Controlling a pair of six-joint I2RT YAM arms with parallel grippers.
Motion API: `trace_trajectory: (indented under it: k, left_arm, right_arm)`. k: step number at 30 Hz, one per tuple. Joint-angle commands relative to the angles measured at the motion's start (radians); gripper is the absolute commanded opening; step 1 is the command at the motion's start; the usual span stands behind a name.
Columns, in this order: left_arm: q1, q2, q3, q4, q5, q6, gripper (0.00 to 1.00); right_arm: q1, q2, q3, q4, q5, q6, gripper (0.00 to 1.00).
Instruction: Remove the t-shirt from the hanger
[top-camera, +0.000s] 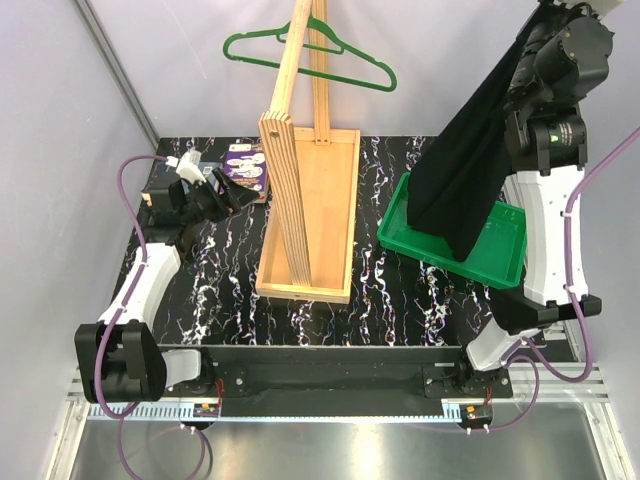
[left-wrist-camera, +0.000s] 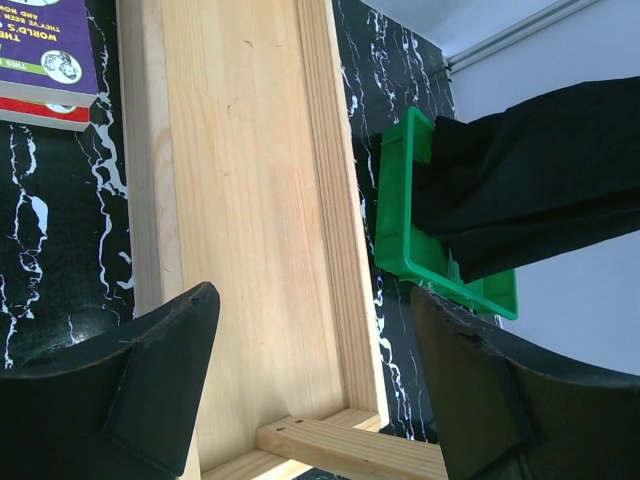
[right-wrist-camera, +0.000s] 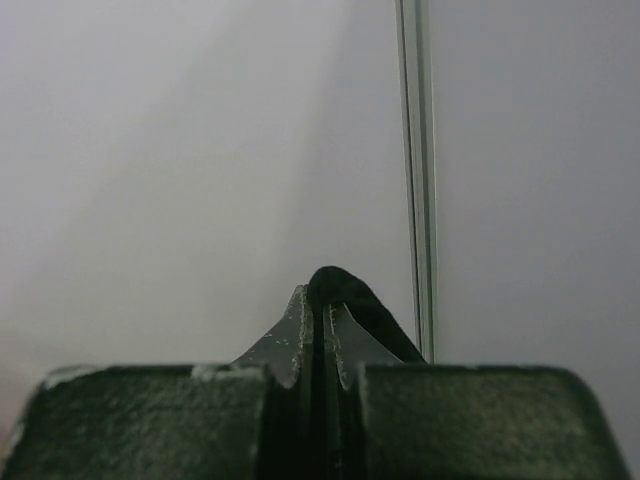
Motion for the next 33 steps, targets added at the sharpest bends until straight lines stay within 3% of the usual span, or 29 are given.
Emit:
trace_trajectory:
  k: [1, 8, 16, 21, 27, 33]
  left_arm:
    - [-0.003, -0.035, -0.004, 0.056, 0.031, 0.005, 0.80]
    - [0.000, -0.040, -0.004, 0.057, 0.033, 0.002, 0.80]
    - [-0.002, -0.049, -0.012, 0.069, 0.042, -0.006, 0.80]
    - [-0.002, -0.051, -0.014, 0.071, 0.041, -0.006, 0.80]
    - [0.000, -0.051, -0.010, 0.065, 0.038, 0.002, 0.81]
    - [-0.002, -0.046, -0.010, 0.065, 0.039, 0.002, 0.81]
  right_arm:
    - [-0.007, -0.134, -0.022, 0.077, -0.012, 0.062, 0.00]
    - [-0.007, -0.378, -0.319, 0.057, -0.098, 0.260, 0.00]
    - [-0.009, -0.608, -0.649, 0.086, -0.053, 0.281, 0.00]
    - [-0.007, -0.527, -0.660, 0.095, -0.064, 0.271, 0.00]
    - [-0.015, -0.335, -0.525, 0.103, -0.072, 0.180, 0.00]
    - [-0.091, -0.240, -0.494, 0.092, -0.067, 0.227, 0.00]
